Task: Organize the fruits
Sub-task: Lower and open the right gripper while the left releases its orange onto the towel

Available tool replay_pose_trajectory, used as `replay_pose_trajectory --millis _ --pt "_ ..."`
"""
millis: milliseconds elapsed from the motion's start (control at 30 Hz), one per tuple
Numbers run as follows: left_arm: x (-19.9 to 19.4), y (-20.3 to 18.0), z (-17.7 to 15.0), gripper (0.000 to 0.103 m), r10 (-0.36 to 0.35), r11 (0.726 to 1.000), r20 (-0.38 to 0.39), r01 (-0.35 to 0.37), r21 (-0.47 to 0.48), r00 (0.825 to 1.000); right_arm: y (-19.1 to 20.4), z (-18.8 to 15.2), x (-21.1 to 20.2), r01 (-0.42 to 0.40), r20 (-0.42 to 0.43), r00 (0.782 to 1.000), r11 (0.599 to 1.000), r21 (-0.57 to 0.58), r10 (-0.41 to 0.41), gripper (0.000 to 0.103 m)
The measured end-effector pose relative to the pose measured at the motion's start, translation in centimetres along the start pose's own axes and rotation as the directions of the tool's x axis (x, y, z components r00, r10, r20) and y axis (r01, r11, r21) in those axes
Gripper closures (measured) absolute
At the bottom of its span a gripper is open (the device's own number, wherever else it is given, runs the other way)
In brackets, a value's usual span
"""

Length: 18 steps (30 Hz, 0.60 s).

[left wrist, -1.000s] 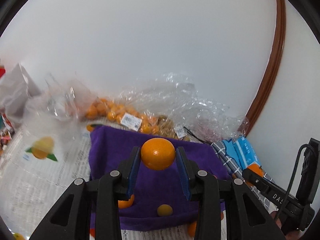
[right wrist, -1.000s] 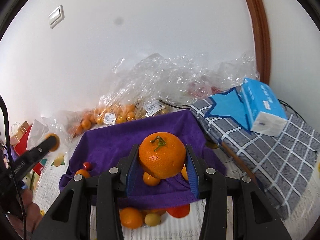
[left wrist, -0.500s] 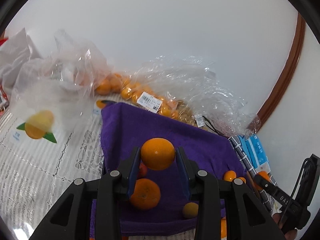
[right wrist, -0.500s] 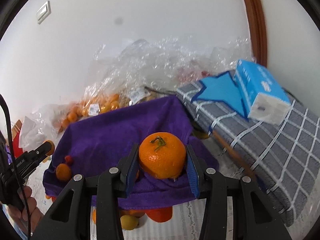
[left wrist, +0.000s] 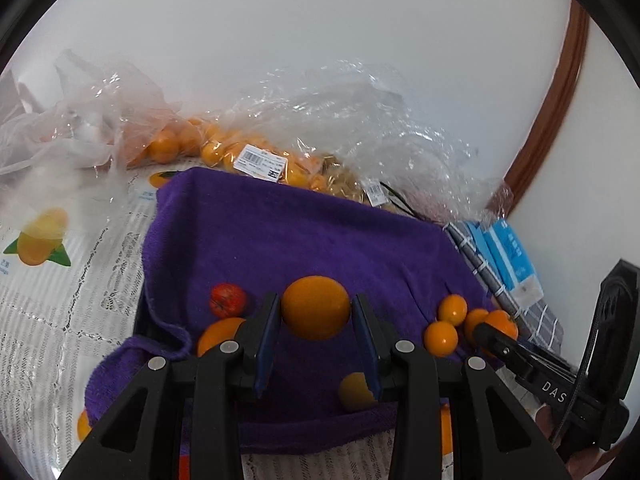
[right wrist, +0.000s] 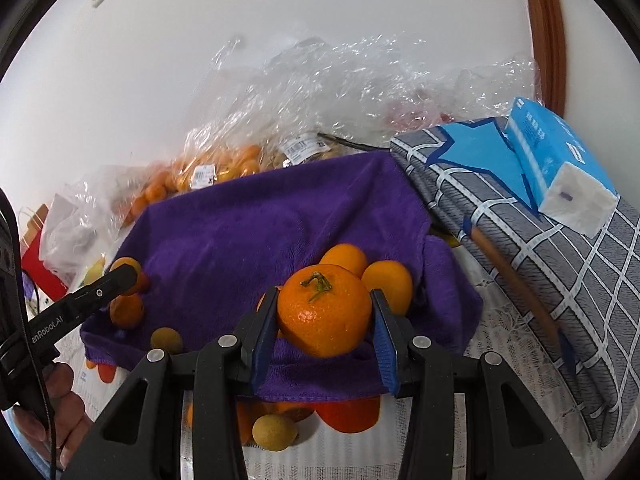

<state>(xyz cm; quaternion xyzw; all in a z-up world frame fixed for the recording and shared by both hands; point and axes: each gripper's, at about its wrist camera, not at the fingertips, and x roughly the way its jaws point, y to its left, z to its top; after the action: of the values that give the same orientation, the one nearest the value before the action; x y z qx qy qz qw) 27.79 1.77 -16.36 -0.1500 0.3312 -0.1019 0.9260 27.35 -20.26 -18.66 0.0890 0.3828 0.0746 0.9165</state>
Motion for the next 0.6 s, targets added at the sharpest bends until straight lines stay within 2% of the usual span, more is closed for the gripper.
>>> replay_pose_trajectory --millis 267,600 --pt "0.8 -0.3 -0.3 0.068 0.004 1.0 -0.034 -0.004 -0.003 0.999 0.4 -0.4 1.3 0.011 -0.029 1.0 1.0 -0.001 -0.011 0.059" --pt "1.4 -1.2 -0.8 0.068 0.028 0.999 -0.063 -0.025 0.039 0.998 0.8 -0.4 0.9 0.029 0.0 1.0 0.999 -0.022 -0.029 0.059"
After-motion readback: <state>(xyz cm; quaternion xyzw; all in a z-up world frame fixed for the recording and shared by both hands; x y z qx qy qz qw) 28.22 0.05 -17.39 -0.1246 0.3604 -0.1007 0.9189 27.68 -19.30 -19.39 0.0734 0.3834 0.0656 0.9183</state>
